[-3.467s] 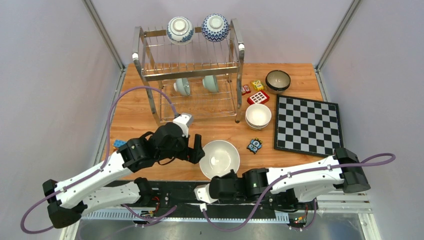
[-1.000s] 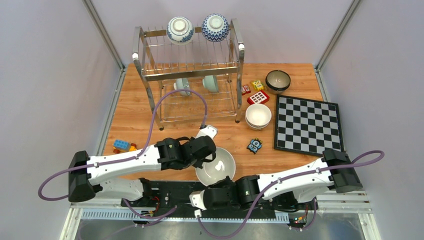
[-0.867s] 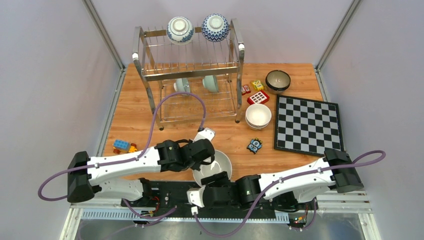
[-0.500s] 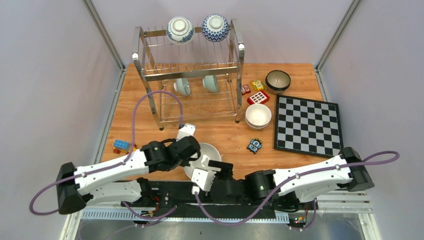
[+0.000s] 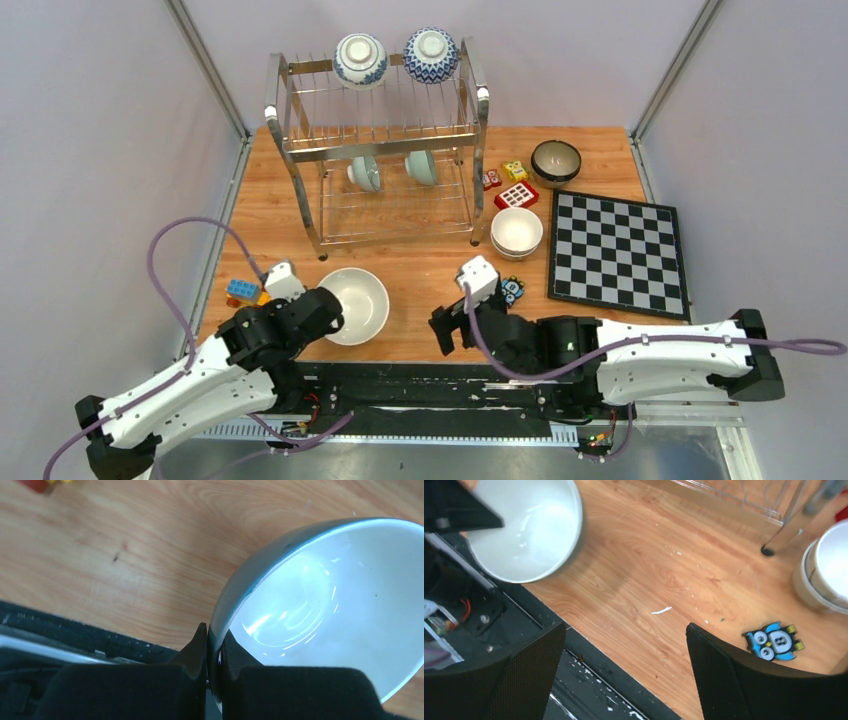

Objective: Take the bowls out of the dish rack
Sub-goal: Place the bowl at the center of the board.

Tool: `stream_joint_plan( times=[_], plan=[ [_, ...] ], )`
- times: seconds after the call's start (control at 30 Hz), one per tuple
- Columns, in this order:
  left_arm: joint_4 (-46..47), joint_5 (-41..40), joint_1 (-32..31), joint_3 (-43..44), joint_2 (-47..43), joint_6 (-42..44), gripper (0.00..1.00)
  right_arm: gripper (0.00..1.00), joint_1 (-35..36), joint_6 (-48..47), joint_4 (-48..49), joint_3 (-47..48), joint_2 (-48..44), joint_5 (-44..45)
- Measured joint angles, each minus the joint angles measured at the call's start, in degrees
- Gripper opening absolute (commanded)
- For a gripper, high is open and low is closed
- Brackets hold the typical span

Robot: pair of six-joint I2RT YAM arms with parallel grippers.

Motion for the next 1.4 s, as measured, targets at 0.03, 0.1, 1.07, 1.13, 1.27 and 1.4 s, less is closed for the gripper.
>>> stream_joint_plan(
  times=[0.03, 0.1, 1.07, 1.13, 1.27, 1.4],
  plan=[
    [-2.23, -0.90, 0.00, -0.11, -1.27, -3.67, 0.00, 0.92, -2.51, 1.79, 1.22, -1.62, -1.31, -1.95],
    [-6.51, -2.38, 0.00, -0.57, -3.91, -10.58, 0.00, 0.90, -7.43, 5.20, 3.91, -5.53, -4.02, -6.10],
    [2.82, 0.83, 23.04, -8.24, 1.40, -7.28, 0.00, 0.86, -11.10, 13.09, 10.40, -12.13, -6.43, -19.04],
    [4.48, 2.54, 25.73, -9.29, 1.44, -5.68, 0.00, 0.86, -11.10, 13.46, 10.34, -12.70, -7.17, -19.04],
    [6.03, 4.26, 28.24, -10.36, 1.03, -4.61, 0.00, 0.86, -11.10, 14.10, 9.68, -13.53, -7.85, -19.06],
    [7.65, 5.38, 29.03, -11.45, 0.46, -4.55, 0.00, 0.86, -11.10, 14.25, 9.20, -13.77, -8.15, -19.04]
  ],
)
